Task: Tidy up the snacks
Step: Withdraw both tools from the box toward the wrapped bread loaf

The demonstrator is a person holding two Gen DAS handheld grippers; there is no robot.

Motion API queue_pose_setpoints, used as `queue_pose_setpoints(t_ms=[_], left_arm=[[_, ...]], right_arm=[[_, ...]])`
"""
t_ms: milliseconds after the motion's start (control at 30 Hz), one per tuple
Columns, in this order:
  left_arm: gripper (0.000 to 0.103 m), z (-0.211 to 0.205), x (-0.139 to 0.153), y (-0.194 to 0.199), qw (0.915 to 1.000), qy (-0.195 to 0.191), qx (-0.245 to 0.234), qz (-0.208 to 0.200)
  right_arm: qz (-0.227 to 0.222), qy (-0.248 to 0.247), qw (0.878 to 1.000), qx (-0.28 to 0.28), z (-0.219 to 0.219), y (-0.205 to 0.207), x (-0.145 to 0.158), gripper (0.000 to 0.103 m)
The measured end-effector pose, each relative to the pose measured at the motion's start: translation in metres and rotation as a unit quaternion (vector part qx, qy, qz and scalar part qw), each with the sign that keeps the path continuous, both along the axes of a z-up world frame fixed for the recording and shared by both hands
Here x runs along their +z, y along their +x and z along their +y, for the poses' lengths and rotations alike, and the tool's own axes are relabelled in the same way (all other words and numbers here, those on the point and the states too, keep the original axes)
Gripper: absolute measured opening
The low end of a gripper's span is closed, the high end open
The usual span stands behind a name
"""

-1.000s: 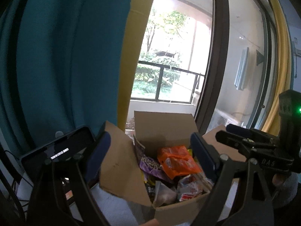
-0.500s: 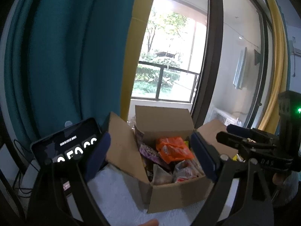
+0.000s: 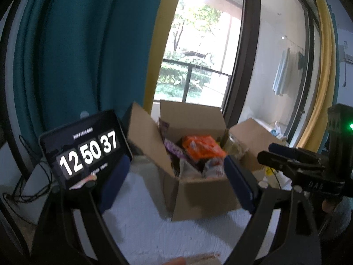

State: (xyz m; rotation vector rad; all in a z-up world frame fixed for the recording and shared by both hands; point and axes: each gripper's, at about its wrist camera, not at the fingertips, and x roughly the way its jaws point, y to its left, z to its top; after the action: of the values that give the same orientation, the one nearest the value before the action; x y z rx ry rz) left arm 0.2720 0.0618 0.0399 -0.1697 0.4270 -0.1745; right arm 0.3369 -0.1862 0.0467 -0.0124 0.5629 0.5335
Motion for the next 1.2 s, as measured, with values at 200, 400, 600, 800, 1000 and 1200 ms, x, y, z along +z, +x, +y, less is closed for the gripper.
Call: queue_pose_setpoints(t_ms=[200,400,600,800,1000,1200], left_arm=[[0.088,0.000,-0.027,-0.015,0.9996,0.012,-0.004,0.027],[0.088,0.007,-0.056,-0.032,0.9984,0.013,0.004,0.055],[0.088,0.014,-0.090,-0.049,0.9960,0.007,0.011,0.088],[0.088,0.017,-0.133,-0.070,0.9904,0.012,0.013,0.137],[0.088,0.017,-0.160,-0.085,0.9840,0.030,0.012,0.175],[0.088,0.017,-0.173,-0.087,0.9779,0.060,0.018,0.200]], right_arm=[[0.024,0.004,1.000,-0.001,-0.001,-0.017,-0.024,0.068],[0.055,-0.004,0.998,0.010,0.004,-0.033,-0.053,0.068],[0.087,-0.010,0.996,0.018,0.007,-0.043,-0.086,0.068],[0.115,-0.019,0.993,0.017,0.009,-0.046,-0.115,0.068],[0.135,-0.024,0.990,0.016,0.012,-0.044,-0.138,0.068],[0.139,-0.067,0.988,0.027,0.033,-0.044,-0.161,0.068]])
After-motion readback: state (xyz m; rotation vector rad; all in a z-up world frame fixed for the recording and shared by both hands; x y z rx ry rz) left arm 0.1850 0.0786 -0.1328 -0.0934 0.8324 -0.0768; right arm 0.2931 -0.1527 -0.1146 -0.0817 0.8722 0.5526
